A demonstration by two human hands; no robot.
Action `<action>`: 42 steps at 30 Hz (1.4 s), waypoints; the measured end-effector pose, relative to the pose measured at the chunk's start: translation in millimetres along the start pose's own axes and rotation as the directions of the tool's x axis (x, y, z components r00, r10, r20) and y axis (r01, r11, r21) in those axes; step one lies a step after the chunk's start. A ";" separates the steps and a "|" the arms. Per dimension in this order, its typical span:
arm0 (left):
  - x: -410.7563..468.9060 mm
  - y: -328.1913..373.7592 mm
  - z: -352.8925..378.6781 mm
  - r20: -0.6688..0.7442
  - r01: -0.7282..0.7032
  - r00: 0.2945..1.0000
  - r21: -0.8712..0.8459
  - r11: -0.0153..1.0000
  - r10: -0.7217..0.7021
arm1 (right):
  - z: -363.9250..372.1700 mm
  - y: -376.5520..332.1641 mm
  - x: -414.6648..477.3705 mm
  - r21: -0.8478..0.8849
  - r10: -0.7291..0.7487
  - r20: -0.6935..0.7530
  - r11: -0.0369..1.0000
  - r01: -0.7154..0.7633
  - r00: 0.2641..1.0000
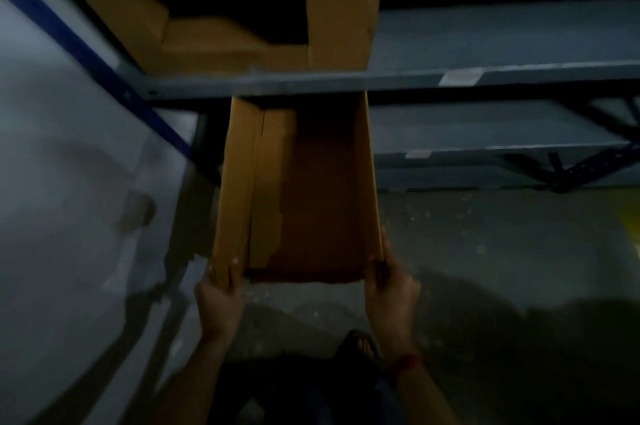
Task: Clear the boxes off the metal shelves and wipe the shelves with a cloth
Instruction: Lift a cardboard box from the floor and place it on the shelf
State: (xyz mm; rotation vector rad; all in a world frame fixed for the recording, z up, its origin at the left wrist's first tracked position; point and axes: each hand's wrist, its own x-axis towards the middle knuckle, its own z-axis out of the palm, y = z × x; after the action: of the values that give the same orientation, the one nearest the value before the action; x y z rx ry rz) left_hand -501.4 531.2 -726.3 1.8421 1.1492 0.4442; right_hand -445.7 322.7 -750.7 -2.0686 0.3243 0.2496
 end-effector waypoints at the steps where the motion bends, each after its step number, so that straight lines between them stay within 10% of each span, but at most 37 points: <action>1: -0.6 3.6 0.0 -0.007 0.017 1.000 0.006 1.000 -0.017 | 0.9 0.4 -2.2 -0.002 0.020 0.006 1.000 -0.020 1.000; 10: -59.8 -57.0 -25.7 0.157 0.303 0.934 0.129 0.944 -0.321 | -14.4 40.5 -65.6 0.012 0.151 -0.101 0.989 -0.151 0.983; 19: -77.1 15.8 -113.3 0.494 0.096 0.849 0.209 0.973 -0.190 | -61.9 -7.2 -157.3 0.016 0.290 -0.086 0.957 -0.290 0.953; 42: -109.7 125.9 -100.4 0.627 0.009 0.681 0.509 0.861 -0.378 | -208.9 -69.5 -181.8 -0.331 0.289 -0.095 0.893 -0.304 0.953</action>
State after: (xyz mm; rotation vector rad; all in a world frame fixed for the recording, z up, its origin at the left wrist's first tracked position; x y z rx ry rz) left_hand -558.5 466.3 -551.7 1.9693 0.9139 -0.7214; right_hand -585.2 197.1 -535.5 -2.3660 0.6669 0.4752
